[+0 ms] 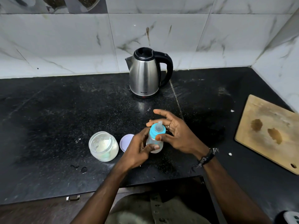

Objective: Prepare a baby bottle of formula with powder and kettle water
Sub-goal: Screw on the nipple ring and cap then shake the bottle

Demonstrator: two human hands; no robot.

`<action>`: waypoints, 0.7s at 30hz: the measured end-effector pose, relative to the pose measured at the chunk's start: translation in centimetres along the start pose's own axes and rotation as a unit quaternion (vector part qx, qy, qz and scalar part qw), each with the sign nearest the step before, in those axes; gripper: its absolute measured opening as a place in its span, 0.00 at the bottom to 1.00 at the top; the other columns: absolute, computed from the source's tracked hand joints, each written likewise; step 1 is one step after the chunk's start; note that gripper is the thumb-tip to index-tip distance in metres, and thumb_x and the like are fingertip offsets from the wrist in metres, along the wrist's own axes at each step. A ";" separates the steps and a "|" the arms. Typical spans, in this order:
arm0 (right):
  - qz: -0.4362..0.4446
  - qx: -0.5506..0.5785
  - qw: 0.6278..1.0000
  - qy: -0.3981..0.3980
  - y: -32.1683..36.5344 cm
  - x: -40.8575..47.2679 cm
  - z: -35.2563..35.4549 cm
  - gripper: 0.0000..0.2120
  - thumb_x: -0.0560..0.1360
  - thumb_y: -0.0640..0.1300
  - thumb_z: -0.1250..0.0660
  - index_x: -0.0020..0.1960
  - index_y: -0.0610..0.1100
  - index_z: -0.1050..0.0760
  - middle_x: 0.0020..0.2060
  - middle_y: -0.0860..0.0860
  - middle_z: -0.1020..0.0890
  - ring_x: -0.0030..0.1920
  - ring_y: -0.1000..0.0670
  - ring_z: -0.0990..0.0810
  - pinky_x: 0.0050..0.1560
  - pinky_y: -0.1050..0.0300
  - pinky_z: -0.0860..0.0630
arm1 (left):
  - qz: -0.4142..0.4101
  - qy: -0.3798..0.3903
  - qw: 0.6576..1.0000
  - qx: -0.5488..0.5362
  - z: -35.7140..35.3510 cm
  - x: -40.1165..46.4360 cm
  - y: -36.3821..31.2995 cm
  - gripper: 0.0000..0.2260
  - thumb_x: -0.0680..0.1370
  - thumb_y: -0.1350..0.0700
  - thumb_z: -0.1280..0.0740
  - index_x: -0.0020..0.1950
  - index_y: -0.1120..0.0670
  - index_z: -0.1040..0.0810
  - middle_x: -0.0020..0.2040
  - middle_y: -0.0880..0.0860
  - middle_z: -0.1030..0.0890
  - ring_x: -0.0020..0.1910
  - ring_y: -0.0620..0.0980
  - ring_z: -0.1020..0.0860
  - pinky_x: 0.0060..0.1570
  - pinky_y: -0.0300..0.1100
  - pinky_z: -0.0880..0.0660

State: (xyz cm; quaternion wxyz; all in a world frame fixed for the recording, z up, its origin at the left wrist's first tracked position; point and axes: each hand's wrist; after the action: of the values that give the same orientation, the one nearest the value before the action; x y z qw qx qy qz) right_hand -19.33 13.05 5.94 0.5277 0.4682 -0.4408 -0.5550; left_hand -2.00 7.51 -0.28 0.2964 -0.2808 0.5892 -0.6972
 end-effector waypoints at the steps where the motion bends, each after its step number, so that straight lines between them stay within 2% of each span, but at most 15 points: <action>1: -0.002 -0.002 1.000 -0.018 -0.2 0.0 -0.3 0.38 0.71 0.33 0.26 0.75 0.43 0.39 0.60 0.44 0.17 0.66 0.47 0.21 0.70 0.42 0.28 | -0.005 -0.012 1.000 0.003 -0.1 0.0 0.2 0.22 0.75 0.61 0.28 0.68 0.51 0.25 0.62 0.53 0.16 0.63 0.52 0.18 0.65 0.46 0.23; 3: 0.002 -0.012 0.998 -0.067 -0.7 0.0 -1.0 0.38 0.69 0.31 0.25 0.75 0.43 0.37 0.57 0.46 0.16 0.62 0.48 0.19 0.68 0.44 0.26 | -0.012 -0.043 0.999 0.006 -0.4 -0.1 0.6 0.21 0.74 0.61 0.29 0.66 0.50 0.25 0.59 0.55 0.15 0.60 0.54 0.17 0.60 0.48 0.21; 4: 0.008 -0.022 0.996 -0.088 -1.0 -0.1 -1.5 0.38 0.69 0.32 0.24 0.74 0.45 0.36 0.57 0.47 0.15 0.60 0.50 0.18 0.67 0.46 0.25 | -0.015 -0.057 0.998 0.007 -0.6 -0.2 0.7 0.22 0.74 0.61 0.29 0.67 0.52 0.25 0.59 0.54 0.15 0.59 0.53 0.17 0.59 0.46 0.21; 6: 0.026 -0.050 0.990 -0.131 -1.3 -0.2 -2.5 0.37 0.68 0.38 0.22 0.72 0.52 0.34 0.55 0.52 0.15 0.60 0.53 0.18 0.67 0.52 0.26 | -0.017 -0.082 0.996 0.015 -1.0 -0.4 0.6 0.24 0.74 0.63 0.31 0.71 0.56 0.26 0.59 0.47 0.15 0.58 0.45 0.17 0.58 0.40 0.21; 8: 0.043 -0.079 0.979 -0.183 -1.4 -0.3 -3.5 0.36 0.67 0.42 0.21 0.70 0.55 0.33 0.54 0.54 0.15 0.60 0.58 0.19 0.66 0.60 0.27 | -0.029 -0.112 0.992 0.039 -1.6 -0.6 0.6 0.25 0.74 0.65 0.35 0.71 0.54 0.27 0.58 0.39 0.15 0.57 0.38 0.17 0.56 0.36 0.22; 10: 0.056 -0.093 0.967 -0.229 -1.5 -0.3 -4.5 0.35 0.67 0.40 0.21 0.70 0.52 0.32 0.54 0.53 0.15 0.59 0.62 0.20 0.62 0.67 0.27 | -0.048 -0.146 0.986 0.062 -2.0 -0.6 0.7 0.27 0.73 0.66 0.37 0.71 0.50 0.27 0.58 0.36 0.16 0.56 0.39 0.17 0.56 0.42 0.20; 12: 0.077 -0.112 0.955 -0.264 -1.8 -0.3 -5.3 0.34 0.67 0.40 0.22 0.70 0.47 0.31 0.53 0.55 0.15 0.57 0.61 0.19 0.60 0.68 0.27 | -0.058 -0.172 0.981 0.066 -2.3 -0.6 0.8 0.30 0.73 0.69 0.35 0.70 0.44 0.26 0.59 0.39 0.16 0.57 0.44 0.16 0.57 0.52 0.18; 15: 0.096 -0.130 0.940 -0.300 -2.0 -0.2 -5.8 0.32 0.68 0.40 0.22 0.68 0.45 0.30 0.53 0.54 0.15 0.55 0.59 0.17 0.59 0.67 0.25 | -0.065 -0.190 0.978 0.058 -2.8 -0.5 0.6 0.32 0.73 0.66 0.30 0.70 0.37 0.27 0.59 0.39 0.16 0.57 0.44 0.16 0.55 0.52 0.18; 18: 0.100 -0.152 0.928 -0.326 -2.0 -0.1 -6.0 0.29 0.68 0.41 0.22 0.66 0.44 0.29 0.52 0.53 0.15 0.54 0.58 0.17 0.57 0.66 0.24 | -0.068 -0.198 0.976 0.057 -3.1 -0.3 0.8 0.26 0.74 0.65 0.29 0.69 0.47 0.25 0.57 0.39 0.16 0.54 0.44 0.16 0.52 0.54 0.18; 21: 0.093 -0.171 0.917 -0.349 -2.2 0.0 -6.2 0.27 0.68 0.40 0.22 0.64 0.44 0.28 0.52 0.53 0.15 0.53 0.56 0.16 0.56 0.63 0.22 | -0.065 -0.213 0.972 0.073 -3.5 -0.1 1.0 0.21 0.74 0.64 0.29 0.67 0.55 0.23 0.56 0.35 0.17 0.53 0.40 0.17 0.52 0.53 0.19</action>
State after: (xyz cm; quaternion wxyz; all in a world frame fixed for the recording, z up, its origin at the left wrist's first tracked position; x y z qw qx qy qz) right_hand -13.60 13.23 2.75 0.4613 0.1045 -0.5373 -0.6983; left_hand -4.40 9.72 -1.83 0.3892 -0.4381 0.4403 -0.6802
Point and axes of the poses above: each hand's wrist, its own x-axis towards the middle knuckle, its own z-axis out of the back of the hand, y = z × x
